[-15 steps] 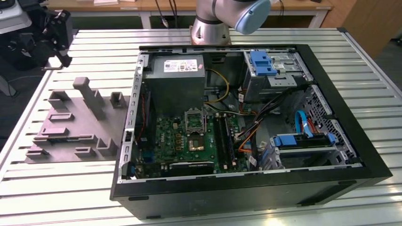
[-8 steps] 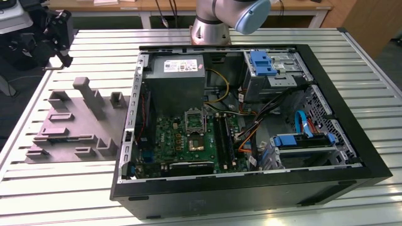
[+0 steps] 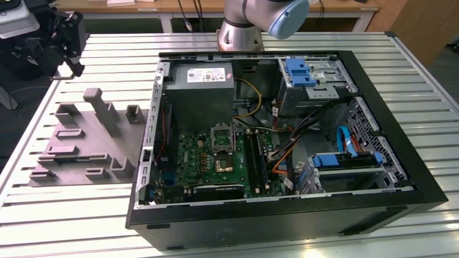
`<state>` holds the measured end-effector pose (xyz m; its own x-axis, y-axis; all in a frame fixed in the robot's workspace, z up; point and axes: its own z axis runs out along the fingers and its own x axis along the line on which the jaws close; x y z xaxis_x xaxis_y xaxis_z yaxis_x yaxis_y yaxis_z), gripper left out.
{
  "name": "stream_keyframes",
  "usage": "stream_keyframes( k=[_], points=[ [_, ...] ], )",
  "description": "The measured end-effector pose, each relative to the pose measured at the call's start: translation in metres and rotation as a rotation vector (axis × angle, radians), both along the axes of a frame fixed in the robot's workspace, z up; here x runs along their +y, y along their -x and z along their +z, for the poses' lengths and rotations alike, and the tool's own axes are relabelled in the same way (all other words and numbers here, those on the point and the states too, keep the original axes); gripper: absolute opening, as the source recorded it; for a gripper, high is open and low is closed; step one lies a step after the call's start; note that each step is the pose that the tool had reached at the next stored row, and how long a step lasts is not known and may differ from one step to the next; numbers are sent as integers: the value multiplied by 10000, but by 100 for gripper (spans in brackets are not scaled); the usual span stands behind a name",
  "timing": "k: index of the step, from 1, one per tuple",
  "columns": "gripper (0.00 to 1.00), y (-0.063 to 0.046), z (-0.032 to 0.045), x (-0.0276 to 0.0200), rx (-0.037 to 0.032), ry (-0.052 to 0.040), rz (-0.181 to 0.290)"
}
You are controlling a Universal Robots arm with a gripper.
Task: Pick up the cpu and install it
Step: 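Pick up the cpu and move it towards the insertion slot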
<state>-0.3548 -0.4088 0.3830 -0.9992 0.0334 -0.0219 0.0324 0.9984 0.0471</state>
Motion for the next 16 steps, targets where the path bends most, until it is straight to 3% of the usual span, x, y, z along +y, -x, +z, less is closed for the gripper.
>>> stream_keyframes(
  k=[16],
  points=[
    [47,-58,0,0,0,0,0]
  ],
)
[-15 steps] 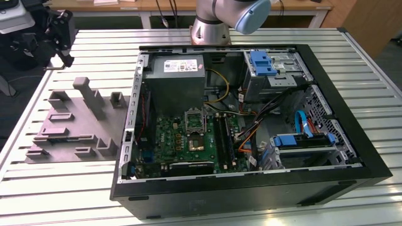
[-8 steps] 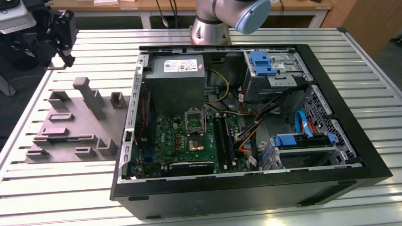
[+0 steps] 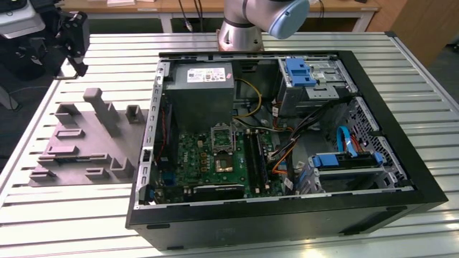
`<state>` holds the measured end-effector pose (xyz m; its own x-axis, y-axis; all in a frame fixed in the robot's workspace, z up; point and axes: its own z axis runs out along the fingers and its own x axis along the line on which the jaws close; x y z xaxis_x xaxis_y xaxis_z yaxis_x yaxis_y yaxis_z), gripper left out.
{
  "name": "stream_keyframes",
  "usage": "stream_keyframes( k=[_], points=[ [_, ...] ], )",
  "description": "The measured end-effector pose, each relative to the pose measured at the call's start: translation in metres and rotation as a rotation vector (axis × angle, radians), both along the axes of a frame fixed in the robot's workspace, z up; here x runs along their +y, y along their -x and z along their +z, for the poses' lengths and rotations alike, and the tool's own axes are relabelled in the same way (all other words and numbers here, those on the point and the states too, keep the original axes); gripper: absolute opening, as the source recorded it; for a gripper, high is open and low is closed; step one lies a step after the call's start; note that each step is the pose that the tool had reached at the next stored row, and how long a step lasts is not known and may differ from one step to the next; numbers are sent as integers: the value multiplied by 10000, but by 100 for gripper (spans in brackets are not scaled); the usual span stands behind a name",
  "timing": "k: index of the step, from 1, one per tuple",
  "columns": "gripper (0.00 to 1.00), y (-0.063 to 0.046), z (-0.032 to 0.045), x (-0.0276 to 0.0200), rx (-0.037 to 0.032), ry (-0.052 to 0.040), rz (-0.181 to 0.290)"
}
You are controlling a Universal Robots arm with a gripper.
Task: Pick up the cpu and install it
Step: 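Pick up the cpu and move it towards the insertion slot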
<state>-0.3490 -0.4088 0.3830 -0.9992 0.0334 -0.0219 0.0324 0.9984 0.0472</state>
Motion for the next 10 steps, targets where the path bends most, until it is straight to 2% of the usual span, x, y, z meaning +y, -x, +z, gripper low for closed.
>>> stream_keyframes(
  k=[10],
  points=[
    [47,-45,0,0,0,0,0]
  ],
)
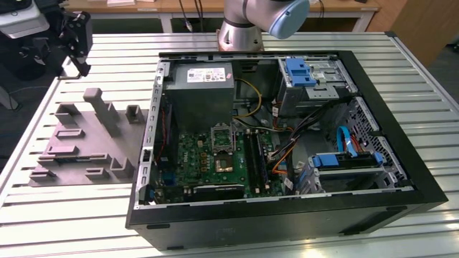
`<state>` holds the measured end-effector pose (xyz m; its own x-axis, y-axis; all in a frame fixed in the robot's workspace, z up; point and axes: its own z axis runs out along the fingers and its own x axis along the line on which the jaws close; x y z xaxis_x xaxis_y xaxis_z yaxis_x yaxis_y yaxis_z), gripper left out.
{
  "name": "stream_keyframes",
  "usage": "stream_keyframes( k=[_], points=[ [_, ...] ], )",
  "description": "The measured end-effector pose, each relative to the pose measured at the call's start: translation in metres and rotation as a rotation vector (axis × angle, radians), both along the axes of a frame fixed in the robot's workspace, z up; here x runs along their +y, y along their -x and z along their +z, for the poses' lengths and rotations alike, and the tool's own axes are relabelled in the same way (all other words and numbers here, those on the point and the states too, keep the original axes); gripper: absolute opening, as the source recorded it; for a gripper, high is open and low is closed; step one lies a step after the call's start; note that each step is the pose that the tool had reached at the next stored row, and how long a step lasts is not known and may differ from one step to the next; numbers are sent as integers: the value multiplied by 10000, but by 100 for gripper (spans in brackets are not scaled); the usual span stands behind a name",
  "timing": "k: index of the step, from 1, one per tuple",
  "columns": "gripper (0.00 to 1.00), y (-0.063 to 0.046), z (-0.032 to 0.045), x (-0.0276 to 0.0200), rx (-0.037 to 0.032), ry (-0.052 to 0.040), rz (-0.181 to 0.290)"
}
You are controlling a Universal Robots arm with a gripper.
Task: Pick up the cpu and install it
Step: 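Pick up the cpu and move it towards the insertion slot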
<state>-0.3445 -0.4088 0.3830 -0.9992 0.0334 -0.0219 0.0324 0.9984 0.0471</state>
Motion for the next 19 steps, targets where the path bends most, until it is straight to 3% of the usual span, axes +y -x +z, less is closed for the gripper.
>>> stream_keyframes(
  k=[19],
  points=[
    [47,-62,0,0,0,0,0]
  ],
)
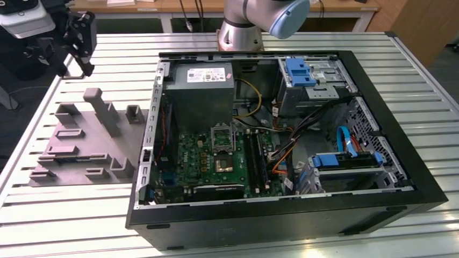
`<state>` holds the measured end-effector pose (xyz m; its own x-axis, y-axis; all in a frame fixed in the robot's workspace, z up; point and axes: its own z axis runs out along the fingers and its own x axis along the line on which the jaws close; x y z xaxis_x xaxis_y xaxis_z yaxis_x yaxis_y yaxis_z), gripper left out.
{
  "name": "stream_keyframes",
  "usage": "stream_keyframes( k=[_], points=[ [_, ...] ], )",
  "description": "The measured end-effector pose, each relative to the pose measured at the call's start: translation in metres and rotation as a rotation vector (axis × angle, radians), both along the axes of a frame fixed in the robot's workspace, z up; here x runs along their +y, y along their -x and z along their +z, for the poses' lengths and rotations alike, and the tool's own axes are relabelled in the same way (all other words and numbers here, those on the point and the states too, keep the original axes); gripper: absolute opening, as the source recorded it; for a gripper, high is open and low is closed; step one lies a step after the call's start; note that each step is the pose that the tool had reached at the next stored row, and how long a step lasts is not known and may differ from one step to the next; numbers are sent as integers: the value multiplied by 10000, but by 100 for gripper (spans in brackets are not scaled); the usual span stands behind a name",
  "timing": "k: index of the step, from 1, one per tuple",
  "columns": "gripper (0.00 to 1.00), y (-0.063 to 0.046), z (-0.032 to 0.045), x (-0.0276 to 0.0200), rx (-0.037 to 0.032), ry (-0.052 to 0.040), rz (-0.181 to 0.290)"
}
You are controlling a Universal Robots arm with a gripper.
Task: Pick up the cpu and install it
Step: 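Pick up the cpu and move it towards the insertion slot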
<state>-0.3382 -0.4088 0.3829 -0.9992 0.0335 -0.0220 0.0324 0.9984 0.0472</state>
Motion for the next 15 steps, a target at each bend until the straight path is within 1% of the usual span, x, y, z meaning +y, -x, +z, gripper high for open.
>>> stream_keyframes(
  k=[15],
  points=[
    [47,-33,0,0,0,0,0]
  ],
)
